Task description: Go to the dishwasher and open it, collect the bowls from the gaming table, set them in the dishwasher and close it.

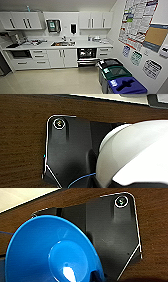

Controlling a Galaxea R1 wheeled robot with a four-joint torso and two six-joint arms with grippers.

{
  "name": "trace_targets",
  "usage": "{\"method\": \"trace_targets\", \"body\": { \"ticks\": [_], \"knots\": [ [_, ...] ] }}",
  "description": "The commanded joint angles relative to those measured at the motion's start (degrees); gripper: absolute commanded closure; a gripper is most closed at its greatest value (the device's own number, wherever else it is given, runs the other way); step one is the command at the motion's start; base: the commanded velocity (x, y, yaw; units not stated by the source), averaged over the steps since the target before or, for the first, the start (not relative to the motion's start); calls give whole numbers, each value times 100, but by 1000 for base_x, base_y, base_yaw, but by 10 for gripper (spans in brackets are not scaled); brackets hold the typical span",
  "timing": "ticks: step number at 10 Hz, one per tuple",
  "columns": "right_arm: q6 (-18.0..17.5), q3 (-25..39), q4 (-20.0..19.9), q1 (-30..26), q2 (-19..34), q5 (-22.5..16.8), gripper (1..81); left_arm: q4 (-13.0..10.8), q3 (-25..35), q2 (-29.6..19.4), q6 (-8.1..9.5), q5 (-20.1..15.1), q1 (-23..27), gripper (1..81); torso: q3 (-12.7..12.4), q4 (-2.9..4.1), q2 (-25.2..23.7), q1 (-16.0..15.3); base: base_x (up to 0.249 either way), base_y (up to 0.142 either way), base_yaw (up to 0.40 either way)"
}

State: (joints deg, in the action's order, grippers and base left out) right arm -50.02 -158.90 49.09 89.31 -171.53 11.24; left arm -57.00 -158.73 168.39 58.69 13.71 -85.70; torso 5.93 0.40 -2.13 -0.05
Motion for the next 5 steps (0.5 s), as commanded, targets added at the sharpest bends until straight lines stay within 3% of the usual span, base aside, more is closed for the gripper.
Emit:
{"method": "trace_targets", "body": {
  "ticks": [1, 5],
  "knots": [
    [10, 27, 74, -215, -15, -96, 811, 31, -17, -68, 12, -97, 216, 811, 0, 0, -2, 0, 136, 0, 0],
    [1, 27, 65, -207, -15, -96, 811, 31, -17, -59, 20, -97, 215, 811, 0, 0, -2, 5, 111, 0, 0]
  ]
}}
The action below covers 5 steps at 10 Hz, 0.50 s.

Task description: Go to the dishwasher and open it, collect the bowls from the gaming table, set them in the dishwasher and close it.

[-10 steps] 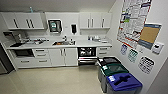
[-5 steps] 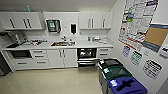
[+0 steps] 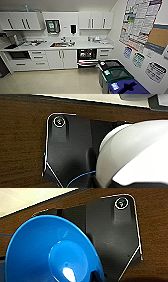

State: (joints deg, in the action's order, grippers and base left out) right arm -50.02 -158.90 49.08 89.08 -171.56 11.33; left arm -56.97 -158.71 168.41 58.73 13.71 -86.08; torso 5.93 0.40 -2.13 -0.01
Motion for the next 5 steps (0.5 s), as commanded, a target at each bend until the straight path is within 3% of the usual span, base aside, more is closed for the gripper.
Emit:
{"method": "trace_targets", "body": {
  "ticks": [1, 4, 5],
  "knots": [
    [1, 27, 67, -184, -13, -104, 811, 28, -20, -62, 15, -97, 253, 811, 0, 0, 0, 0, 106, 0, 0],
    [1, 27, 67, -175, -4, -104, 811, 37, -20, -62, 15, -97, 245, 811, 0, 0, -2, 1, 120, 0, 0],
    [10, 27, 67, -183, -4, -104, 811, 45, -20, -62, 15, -97, 245, 811, 0, 0, -2, 1, 133, 62, 0]
  ]
}}
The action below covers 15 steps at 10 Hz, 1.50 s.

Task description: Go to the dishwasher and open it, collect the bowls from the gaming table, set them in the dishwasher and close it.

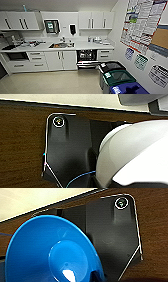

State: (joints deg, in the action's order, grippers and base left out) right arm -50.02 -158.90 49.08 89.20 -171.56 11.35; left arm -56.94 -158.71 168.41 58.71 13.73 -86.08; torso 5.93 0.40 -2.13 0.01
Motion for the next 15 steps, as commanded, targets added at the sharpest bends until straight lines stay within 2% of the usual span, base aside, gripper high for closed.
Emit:
{"method": "trace_targets", "body": {
  "ticks": [1, 10, 15],
  "knots": [
    [1, 27, 67, -196, -4, -107, 811, 52, -20, -62, 18, -98, 253, 811, 0, 0, 0, -1, 134, 67, 0],
    [1, 19, 75, -187, -4, -107, 811, 60, -20, -62, 18, -98, 253, 811, 0, 0, -2, -1, 145, 68, 0],
    [10, 27, 75, -205, -13, -107, 811, 60, -29, -71, 18, -98, 245, 811, -2, 0, -5, -1, 170, 0, 0]
  ]
}}
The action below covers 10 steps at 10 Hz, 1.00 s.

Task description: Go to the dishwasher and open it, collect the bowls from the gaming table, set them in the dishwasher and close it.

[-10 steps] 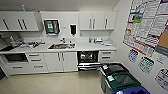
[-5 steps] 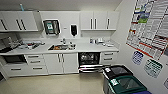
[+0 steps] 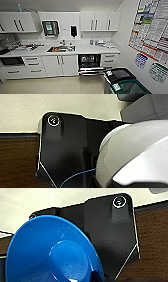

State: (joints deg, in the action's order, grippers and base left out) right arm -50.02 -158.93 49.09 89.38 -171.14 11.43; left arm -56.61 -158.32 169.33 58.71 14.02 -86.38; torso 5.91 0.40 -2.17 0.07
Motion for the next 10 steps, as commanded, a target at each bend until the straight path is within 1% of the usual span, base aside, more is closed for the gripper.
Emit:
{"method": "trace_targets", "body": {
  "ticks": [1, 10],
  "knots": [
    [9, 30, 74, -214, -54, -115, 811, 28, -59, -162, 18, -128, 275, 811, 0, 0, 0, -7, 185, 0, 0],
    [1, -5, 65, -205, -54, -115, 811, 28, -59, -162, 9, -128, 275, 811, 2, 0, 2, -13, 191, 0, 0]
  ]
}}
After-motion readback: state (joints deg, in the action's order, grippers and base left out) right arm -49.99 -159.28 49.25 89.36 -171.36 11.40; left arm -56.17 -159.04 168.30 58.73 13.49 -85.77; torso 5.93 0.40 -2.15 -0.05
